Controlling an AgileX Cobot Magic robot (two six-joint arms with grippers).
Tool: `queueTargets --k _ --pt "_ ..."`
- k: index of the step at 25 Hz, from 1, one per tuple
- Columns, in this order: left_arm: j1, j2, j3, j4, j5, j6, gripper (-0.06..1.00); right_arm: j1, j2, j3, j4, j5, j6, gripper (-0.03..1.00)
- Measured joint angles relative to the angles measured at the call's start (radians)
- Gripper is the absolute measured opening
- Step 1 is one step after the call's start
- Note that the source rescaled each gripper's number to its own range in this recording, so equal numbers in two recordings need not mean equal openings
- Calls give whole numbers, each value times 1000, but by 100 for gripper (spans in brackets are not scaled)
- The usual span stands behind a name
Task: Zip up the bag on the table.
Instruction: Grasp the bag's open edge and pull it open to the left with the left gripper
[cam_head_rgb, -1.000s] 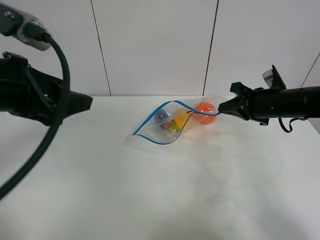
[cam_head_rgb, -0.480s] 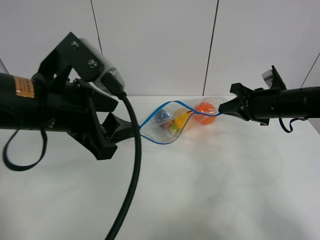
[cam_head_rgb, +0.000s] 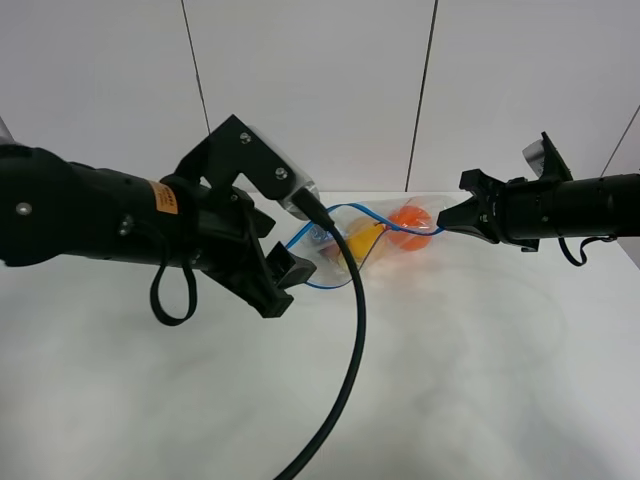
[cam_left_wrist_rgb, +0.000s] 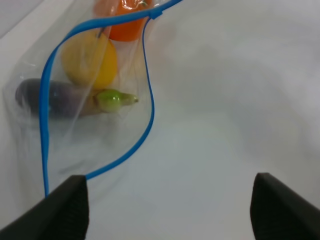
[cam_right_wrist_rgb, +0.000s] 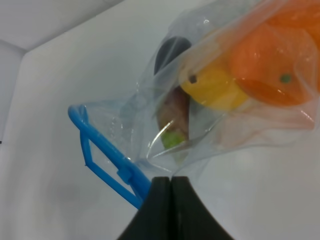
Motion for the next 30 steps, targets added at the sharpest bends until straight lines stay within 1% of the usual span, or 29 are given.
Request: queueTargets --k 9,15,21,25,30 --pt "-7 168 -166 -1 -6 11 100 0 0 0 -4 2 0 0" --pt "-63 295 -284 -1 -8 46 100 0 0 0 -4 21 1 0" --pt "-82 423 -407 -1 -3 54 100 0 0 0 -6 27 3 0" --pt "-84 476 -463 -1 -2 54 100 0 0 0 -8 28 3 0" --pt "-84 523 -490 -1 -2 58 100 0 0 0 -8 34 3 0"
